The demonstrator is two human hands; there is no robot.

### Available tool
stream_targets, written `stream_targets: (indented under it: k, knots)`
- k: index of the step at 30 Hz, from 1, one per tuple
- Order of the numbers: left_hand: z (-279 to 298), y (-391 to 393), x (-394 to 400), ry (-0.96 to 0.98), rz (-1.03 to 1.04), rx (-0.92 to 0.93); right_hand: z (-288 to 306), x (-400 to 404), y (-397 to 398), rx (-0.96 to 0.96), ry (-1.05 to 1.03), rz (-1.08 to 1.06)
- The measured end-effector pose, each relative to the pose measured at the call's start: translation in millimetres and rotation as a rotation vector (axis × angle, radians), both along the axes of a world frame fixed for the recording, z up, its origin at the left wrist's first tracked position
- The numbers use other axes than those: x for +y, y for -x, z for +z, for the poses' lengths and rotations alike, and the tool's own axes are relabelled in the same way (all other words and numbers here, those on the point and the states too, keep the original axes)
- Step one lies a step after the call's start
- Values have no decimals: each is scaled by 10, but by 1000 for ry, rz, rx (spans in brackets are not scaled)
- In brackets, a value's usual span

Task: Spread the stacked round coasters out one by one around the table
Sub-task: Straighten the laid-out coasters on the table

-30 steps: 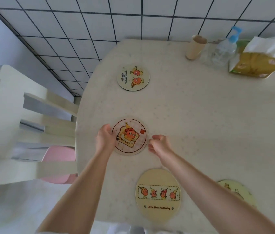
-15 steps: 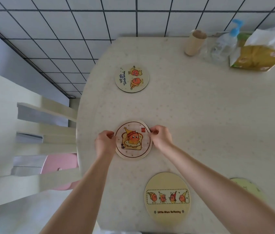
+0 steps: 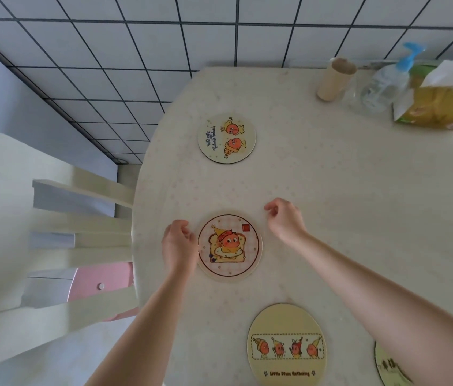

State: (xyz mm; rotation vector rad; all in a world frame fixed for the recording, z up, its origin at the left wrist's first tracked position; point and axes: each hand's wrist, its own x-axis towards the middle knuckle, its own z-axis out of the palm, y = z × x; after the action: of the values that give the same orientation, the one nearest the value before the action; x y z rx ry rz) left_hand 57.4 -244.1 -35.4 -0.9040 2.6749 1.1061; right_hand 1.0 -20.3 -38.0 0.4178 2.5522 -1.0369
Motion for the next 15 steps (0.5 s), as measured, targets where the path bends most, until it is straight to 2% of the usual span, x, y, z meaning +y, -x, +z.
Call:
stream_targets:
  k: [8,11,12,15]
  knots:
    - [40,1025,87,43,-115,76,204,76,1208,61,-67,72]
    - [75,1360,195,-22,-33,69,259,30,1637,101,-77,80]
    - [71,1460,241,-117,63,42,264,1,1777,106,-79,80]
    - [94,1649,444,-632,408,-94,266,-127,2128,107,-71,110]
